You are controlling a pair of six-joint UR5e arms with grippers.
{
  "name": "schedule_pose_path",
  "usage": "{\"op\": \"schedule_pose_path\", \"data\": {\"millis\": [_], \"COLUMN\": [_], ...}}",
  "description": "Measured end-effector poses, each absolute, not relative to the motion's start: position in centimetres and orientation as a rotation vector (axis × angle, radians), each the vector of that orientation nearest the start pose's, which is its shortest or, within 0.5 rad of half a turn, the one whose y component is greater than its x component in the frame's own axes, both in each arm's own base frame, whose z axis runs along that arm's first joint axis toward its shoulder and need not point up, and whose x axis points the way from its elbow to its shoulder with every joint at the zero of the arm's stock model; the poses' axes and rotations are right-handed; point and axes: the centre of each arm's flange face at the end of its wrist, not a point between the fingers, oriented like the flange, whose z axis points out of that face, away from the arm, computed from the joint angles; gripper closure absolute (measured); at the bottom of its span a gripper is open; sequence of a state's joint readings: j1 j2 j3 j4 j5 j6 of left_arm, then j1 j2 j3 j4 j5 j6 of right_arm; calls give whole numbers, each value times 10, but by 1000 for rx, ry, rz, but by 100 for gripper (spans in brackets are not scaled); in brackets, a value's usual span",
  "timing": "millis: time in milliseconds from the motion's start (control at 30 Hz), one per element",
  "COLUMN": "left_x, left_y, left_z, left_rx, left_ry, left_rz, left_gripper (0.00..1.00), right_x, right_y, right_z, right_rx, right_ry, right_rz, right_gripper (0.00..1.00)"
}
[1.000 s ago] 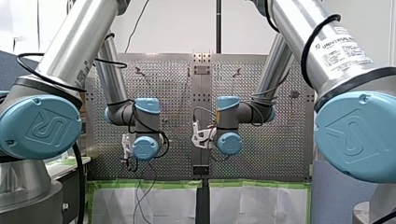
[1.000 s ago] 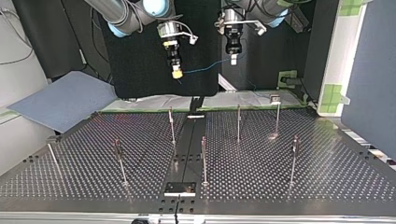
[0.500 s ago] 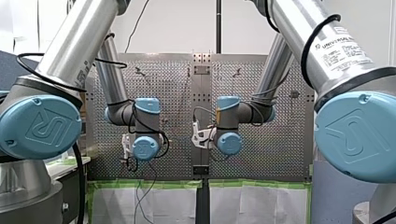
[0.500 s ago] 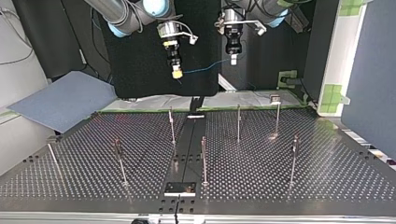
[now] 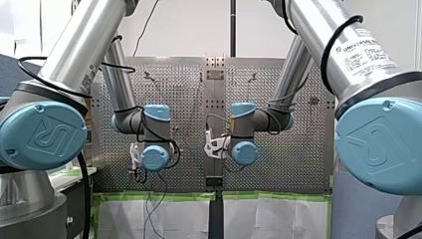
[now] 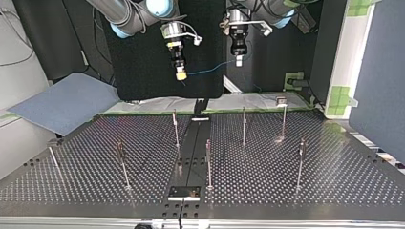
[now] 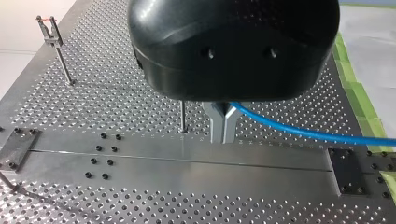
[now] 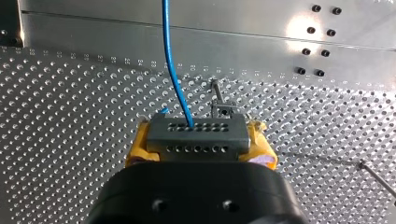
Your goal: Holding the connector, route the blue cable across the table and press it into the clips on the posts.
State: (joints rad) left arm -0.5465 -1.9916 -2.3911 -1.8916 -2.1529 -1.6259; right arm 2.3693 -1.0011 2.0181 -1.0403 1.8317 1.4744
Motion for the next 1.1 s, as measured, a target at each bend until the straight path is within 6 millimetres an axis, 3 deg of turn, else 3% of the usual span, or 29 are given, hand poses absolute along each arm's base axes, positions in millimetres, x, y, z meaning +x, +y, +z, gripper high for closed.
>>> {"op": "schedule_pose_path", "data": {"millis": [1100], "left_x": [288], "left_y": [-267], "left_z": [80], "left_rx": [-74], "left_ry": [1562], "left_rz": [-20], "left_gripper": [98], "right_x": [458], "right_y": [-295], "right_z": [89], "right_rx": [1590], "right_ry": [-811], "right_rz": [1544], "right_gripper": [100]}}
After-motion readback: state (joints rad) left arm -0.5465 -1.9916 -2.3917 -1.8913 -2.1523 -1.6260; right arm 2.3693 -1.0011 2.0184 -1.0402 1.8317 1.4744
